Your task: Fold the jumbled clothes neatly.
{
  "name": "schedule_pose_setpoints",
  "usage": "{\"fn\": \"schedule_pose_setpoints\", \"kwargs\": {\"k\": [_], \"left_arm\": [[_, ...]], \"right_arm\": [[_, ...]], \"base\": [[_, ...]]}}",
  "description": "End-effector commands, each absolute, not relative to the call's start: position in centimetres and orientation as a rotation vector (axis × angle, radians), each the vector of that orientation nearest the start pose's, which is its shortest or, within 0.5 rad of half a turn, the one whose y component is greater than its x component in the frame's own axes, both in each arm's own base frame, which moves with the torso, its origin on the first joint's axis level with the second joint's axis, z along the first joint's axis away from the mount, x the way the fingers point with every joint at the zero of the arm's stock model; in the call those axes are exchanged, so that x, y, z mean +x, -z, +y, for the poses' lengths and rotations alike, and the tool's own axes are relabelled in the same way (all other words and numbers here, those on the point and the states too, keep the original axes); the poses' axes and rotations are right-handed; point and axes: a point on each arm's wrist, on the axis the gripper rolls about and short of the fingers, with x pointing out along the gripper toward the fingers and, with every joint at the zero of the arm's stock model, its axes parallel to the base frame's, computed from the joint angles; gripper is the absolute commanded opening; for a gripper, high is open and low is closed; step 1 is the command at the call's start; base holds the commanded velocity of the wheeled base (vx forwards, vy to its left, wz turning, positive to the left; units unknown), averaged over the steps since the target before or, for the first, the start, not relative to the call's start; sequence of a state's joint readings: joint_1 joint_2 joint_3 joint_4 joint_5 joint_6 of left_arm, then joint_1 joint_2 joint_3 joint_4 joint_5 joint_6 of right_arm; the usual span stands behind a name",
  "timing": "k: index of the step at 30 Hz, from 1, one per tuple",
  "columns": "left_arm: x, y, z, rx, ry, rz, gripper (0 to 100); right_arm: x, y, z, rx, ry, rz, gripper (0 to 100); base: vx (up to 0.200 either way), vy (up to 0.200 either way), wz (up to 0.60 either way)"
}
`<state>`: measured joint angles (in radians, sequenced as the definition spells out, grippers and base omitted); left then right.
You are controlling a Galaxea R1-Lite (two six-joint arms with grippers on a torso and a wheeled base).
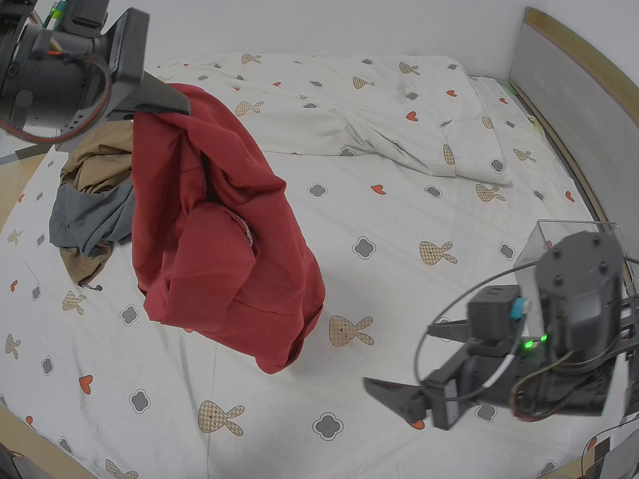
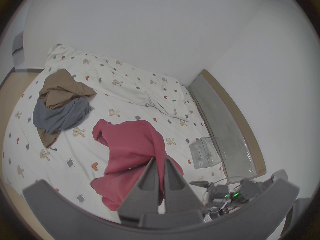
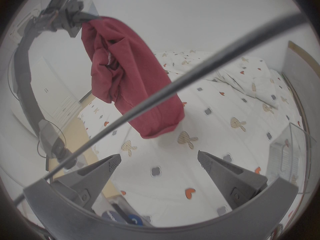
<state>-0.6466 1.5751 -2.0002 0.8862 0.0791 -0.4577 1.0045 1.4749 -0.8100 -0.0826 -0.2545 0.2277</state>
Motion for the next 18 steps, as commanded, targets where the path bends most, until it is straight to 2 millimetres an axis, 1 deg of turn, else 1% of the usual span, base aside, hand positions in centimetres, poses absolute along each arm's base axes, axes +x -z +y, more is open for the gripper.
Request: {"fn": "schedule_pose_setpoints", "kwargs": {"k": [1,3,6,7,9,10,11,12,13,18], "left_arm": [[19.2,-37.9,-15.4,-0.296,0.44,0.638,0],[19.8,-37.4,-15.9,-0.307,0.425,0.662,0],[20.1,-37.1,-16.2,-0.303,0.421,0.675,0],[20.3,-36.9,-16.4,-0.301,0.422,0.68,0],[20.2,-36.9,-16.6,-0.297,0.43,0.684,0],[20.2,-36.9,-16.6,-0.297,0.43,0.684,0],[20.2,-36.8,-16.8,-0.295,0.433,0.686,0],[20.2,-36.8,-16.8,-0.295,0.433,0.686,0],[20.1,-36.8,-16.8,-0.293,0.435,0.686,0],[19.8,-37.1,-16.6,-0.297,0.443,0.679,0]], "right_arm": [[14.7,-15.1,26.2,-0.218,-0.658,0.576,100],[14.9,-14.6,26.6,-0.221,-0.657,0.577,100],[15.0,-14.0,27.1,-0.232,-0.656,0.586,100],[15.2,-13.4,27.7,-0.241,-0.655,0.593,100],[15.4,-12.8,28.6,-0.247,-0.655,0.591,100],[15.4,-12.8,28.6,-0.247,-0.655,0.591,100],[15.8,-12.1,29.5,-0.251,-0.635,0.579,100],[15.9,-12.0,29.6,-0.251,-0.632,0.578,100],[16.3,-11.5,30.4,-0.25,-0.619,0.568,100],[17.2,-10.2,31.9,-0.259,-0.609,0.575,100]], "base": [[0.0,0.0,0.0],[0.0,0.0,0.0],[0.0,0.0,0.0],[0.0,0.0,0.0],[0.0,0.0,0.0],[0.0,0.0,0.0],[0.0,0.0,0.0],[0.0,0.0,0.0],[0.0,0.0,0.0],[0.0,0.0,0.0]]}}
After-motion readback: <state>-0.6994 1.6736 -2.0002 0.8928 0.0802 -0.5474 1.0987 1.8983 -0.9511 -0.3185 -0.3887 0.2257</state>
